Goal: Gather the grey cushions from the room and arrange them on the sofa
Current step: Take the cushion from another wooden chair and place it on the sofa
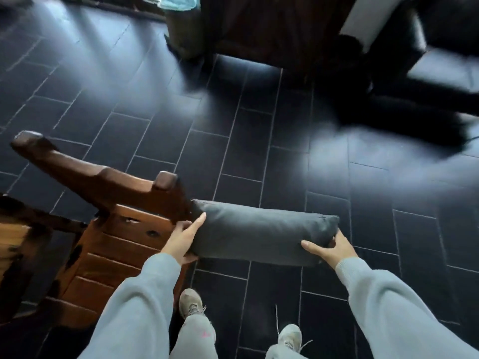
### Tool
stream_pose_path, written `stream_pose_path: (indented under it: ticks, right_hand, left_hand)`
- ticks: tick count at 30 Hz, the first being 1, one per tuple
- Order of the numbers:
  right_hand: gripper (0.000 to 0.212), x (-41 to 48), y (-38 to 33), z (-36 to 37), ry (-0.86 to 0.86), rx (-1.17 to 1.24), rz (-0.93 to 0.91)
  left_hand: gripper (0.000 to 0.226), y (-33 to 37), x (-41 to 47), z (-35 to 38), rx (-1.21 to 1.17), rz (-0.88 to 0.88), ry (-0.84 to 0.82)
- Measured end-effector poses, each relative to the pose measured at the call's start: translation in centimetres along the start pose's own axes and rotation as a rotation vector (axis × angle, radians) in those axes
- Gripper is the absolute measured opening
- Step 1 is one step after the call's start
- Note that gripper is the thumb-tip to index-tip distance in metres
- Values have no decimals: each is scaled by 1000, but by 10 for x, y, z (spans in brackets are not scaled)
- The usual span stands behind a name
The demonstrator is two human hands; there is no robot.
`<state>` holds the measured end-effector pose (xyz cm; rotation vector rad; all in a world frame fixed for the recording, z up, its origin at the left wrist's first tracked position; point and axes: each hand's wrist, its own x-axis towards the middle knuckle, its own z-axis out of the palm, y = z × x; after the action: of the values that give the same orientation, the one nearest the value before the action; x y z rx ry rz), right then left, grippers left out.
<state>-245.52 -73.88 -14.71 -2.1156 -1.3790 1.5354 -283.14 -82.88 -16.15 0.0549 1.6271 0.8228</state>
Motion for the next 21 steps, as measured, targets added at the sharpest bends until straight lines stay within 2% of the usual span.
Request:
stream_pose_path:
  ticks: [3, 8, 12, 17, 21]
  right_hand:
    - [92, -13, 11, -92, 132, 141, -73]
    - [93, -44, 15, -240, 349, 261, -137]
    - [83, -77, 15, -350, 520, 331, -177]
    - [93, -113, 6, -460, 710, 497, -255]
    - [90, -112, -13, -530, 824, 607, -261]
  left_hand:
    - [80, 34, -34, 93, 105, 152, -81]
    - [77, 93, -113, 243, 204, 370, -231]
    - [65, 135, -179, 355, 278, 528, -294]
    - [44, 177, -248, 463, 327, 691, -403]
    - [46, 216, -277, 533, 340, 733, -537]
